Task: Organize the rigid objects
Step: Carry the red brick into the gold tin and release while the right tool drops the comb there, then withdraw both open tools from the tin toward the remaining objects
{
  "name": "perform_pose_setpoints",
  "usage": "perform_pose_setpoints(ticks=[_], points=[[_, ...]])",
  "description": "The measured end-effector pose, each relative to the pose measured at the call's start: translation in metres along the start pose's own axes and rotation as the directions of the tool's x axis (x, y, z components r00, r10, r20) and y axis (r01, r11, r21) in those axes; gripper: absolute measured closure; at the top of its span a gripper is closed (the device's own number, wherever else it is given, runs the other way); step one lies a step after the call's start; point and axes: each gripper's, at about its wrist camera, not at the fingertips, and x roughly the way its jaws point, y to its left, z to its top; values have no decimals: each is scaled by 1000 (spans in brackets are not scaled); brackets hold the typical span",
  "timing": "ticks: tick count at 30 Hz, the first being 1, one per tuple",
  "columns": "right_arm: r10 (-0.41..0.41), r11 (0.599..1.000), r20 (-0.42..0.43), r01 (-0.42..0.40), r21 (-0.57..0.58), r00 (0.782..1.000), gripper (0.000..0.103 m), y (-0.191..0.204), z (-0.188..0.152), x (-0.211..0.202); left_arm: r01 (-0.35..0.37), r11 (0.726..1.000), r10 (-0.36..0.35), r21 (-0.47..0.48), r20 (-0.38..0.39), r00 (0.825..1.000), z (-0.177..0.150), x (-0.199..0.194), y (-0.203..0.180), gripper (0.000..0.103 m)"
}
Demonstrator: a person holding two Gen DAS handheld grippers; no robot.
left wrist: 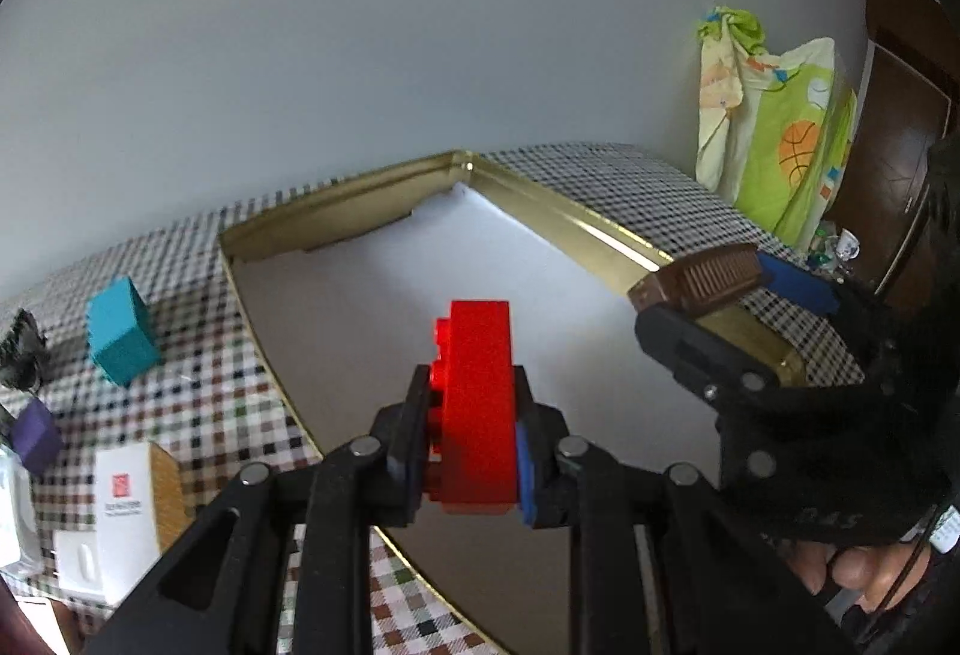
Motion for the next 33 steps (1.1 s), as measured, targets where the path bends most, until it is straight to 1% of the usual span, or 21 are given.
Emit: perform_pose_setpoints(ticks=[4,5,7,9,10,12,13,14,17,19,21,25,30,33], points=[[29,1000,-51,-28,14,998,1,2,-2,9,-39,999,38,18,13,999,-2,2,0,81],[37,999,-59,-36,21,998,1,1,-2,10,-44,999,43,11,20,999,-2,2,1,78],[48,998,-74,-45,39,996,1,0,-3,14,-75,997,75,0,24,997,-2,1,3,65],[63,996,-66,-59,59,996,1,-3,-4,11,-97,995,98,-13,54,994,-1,-6,8,46],[75,995,-59,-70,77,995,1,-5,-4,11,-105,994,106,-23,69,992,0,-10,9,42],[88,991,-53,-82,103,995,1,-9,-2,10,-140,989,145,-51,92,985,1,-17,14,20],[98,989,-50,-92,119,994,1,-11,-2,10,-152,986,158,-64,102,982,2,-20,16,14],[105,986,-42,-98,138,994,1,-14,-2,9,-149,985,158,-81,118,980,2,-24,19,2],[107,979,-15,-103,178,994,1,-21,-1,5,-118,986,136,-116,157,978,0,-34,28,0],[104,975,-2,-102,195,995,1,-22,0,4,-138,983,157,-125,162,974,-3,-38,32,0],[92,976,12,-93,198,996,1,-22,1,3,-174,976,195,-132,171,966,-5,-41,37,0],[61,980,28,-66,189,998,1,-20,1,-1,-184,973,208,-141,180,961,-8,-49,43,0],[-23,985,95,6,173,995,1,-19,1,-13,-271,953,293,-136,190,937,-14,-53,49,0],[-80,985,154,55,162,985,1,-18,1,-24,-337,933,356,-128,190,915,-18,-55,53,0]])
